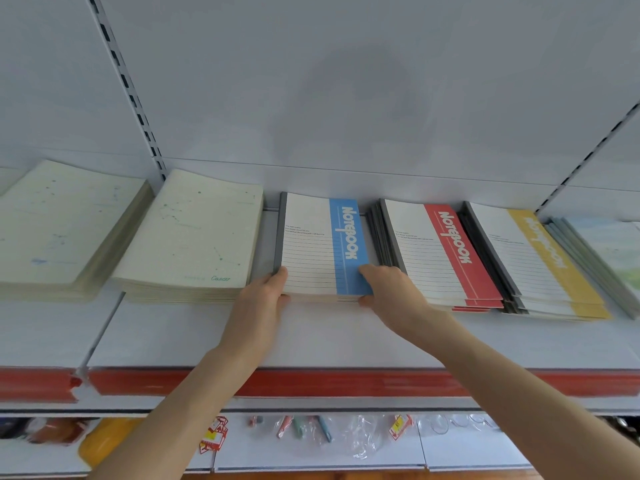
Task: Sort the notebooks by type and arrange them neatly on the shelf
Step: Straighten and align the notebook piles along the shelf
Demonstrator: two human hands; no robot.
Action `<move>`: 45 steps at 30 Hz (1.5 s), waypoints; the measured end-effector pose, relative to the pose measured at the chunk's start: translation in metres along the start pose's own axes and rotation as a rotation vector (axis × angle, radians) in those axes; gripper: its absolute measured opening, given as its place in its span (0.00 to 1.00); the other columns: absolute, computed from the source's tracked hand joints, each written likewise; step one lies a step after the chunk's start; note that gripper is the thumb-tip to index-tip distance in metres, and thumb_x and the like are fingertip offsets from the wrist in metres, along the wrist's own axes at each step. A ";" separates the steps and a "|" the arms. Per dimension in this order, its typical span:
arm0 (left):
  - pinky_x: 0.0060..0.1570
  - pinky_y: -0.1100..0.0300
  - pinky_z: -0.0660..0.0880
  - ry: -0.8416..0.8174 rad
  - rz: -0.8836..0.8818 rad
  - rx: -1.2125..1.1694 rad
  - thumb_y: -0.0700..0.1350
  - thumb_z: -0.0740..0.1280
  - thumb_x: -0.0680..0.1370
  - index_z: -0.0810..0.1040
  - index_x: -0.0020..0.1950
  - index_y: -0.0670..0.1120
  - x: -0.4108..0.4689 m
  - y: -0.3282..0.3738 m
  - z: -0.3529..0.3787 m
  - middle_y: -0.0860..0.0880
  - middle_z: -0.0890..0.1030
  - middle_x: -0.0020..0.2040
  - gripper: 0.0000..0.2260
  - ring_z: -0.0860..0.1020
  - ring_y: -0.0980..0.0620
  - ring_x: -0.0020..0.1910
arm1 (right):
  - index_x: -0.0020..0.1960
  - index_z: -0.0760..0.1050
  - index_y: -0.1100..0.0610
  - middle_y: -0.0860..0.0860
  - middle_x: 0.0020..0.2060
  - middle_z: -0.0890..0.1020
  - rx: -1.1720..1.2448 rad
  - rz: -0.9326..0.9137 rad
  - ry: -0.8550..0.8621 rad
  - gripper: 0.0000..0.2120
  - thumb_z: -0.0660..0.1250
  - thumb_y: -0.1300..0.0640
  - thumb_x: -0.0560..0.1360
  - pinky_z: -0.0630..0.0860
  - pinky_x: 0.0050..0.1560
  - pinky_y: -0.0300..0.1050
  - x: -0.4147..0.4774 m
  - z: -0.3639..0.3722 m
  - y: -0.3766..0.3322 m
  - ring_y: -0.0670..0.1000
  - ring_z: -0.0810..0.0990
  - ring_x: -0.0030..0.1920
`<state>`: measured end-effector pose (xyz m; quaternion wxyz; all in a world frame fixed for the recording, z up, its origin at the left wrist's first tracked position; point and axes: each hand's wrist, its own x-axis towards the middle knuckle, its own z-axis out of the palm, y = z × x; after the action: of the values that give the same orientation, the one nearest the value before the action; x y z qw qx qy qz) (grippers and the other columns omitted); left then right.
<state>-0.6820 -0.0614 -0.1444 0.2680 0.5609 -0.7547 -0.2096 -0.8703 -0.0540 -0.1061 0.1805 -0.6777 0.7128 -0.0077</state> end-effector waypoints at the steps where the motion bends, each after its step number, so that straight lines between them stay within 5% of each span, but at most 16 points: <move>1: 0.54 0.65 0.65 0.001 -0.001 0.000 0.33 0.63 0.77 0.68 0.69 0.36 0.000 0.000 0.001 0.39 0.78 0.57 0.19 0.75 0.43 0.56 | 0.54 0.69 0.63 0.58 0.51 0.77 0.023 0.007 0.011 0.08 0.63 0.62 0.76 0.70 0.42 0.45 0.000 0.000 0.000 0.57 0.76 0.49; 9: 0.60 0.57 0.68 -0.019 0.011 0.021 0.33 0.63 0.77 0.68 0.68 0.34 0.000 -0.001 0.001 0.37 0.76 0.60 0.19 0.75 0.40 0.59 | 0.58 0.71 0.62 0.56 0.52 0.77 0.155 0.014 0.039 0.13 0.65 0.61 0.75 0.68 0.40 0.41 -0.002 -0.001 0.001 0.52 0.72 0.44; 15: 0.68 0.54 0.60 -0.053 -0.028 0.066 0.39 0.62 0.79 0.66 0.69 0.35 -0.002 0.002 0.002 0.33 0.66 0.69 0.20 0.64 0.38 0.70 | 0.45 0.66 0.60 0.53 0.42 0.71 0.114 -0.055 -0.034 0.07 0.65 0.60 0.75 0.61 0.29 0.34 -0.001 -0.007 0.005 0.53 0.69 0.41; 22: 0.55 0.55 0.67 -0.105 0.002 0.126 0.40 0.62 0.79 0.70 0.66 0.34 0.003 0.003 -0.002 0.37 0.74 0.58 0.17 0.74 0.39 0.58 | 0.51 0.71 0.61 0.52 0.42 0.71 0.141 -0.058 -0.013 0.07 0.66 0.61 0.75 0.63 0.31 0.38 -0.003 -0.006 0.006 0.53 0.70 0.41; 26: 0.56 0.56 0.65 -0.110 -0.012 0.103 0.45 0.58 0.80 0.68 0.63 0.35 0.007 0.016 -0.009 0.39 0.70 0.60 0.17 0.71 0.41 0.58 | 0.48 0.68 0.59 0.52 0.41 0.72 0.204 -0.049 -0.110 0.09 0.66 0.55 0.75 0.68 0.35 0.40 -0.002 -0.016 0.006 0.52 0.71 0.38; 30: 0.44 0.58 0.67 -0.057 -0.038 0.158 0.44 0.55 0.81 0.69 0.56 0.36 0.039 0.027 -0.007 0.40 0.69 0.54 0.12 0.72 0.44 0.47 | 0.63 0.67 0.64 0.59 0.57 0.75 0.245 -0.010 0.043 0.16 0.58 0.56 0.80 0.71 0.55 0.49 0.014 -0.035 -0.002 0.58 0.74 0.57; 36: 0.36 0.64 0.61 -0.093 -0.238 0.132 0.35 0.55 0.80 0.68 0.57 0.35 0.088 0.027 0.000 0.38 0.74 0.56 0.08 0.73 0.45 0.46 | 0.62 0.67 0.64 0.57 0.57 0.75 0.406 0.067 0.048 0.15 0.58 0.57 0.79 0.70 0.52 0.47 0.059 -0.028 -0.008 0.58 0.74 0.58; 40: 0.38 0.63 0.63 -0.055 -0.280 0.090 0.35 0.57 0.79 0.68 0.57 0.36 0.093 0.027 0.003 0.40 0.75 0.55 0.08 0.72 0.48 0.46 | 0.59 0.68 0.64 0.58 0.53 0.77 0.432 0.094 0.093 0.12 0.57 0.58 0.79 0.67 0.42 0.42 0.073 -0.019 -0.007 0.53 0.72 0.46; 45: 0.39 0.62 0.64 -0.066 -0.278 0.075 0.34 0.57 0.79 0.69 0.57 0.37 0.094 0.024 0.005 0.40 0.76 0.55 0.08 0.72 0.48 0.47 | 0.48 0.64 0.60 0.56 0.46 0.73 0.321 0.094 0.115 0.04 0.56 0.59 0.79 0.65 0.34 0.40 0.079 -0.012 -0.006 0.52 0.70 0.43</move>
<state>-0.7240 -0.1444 -0.1176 0.1906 0.6624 -0.6854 -0.2348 -0.8693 -0.1342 -0.1133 0.2455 -0.6044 0.7425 -0.1518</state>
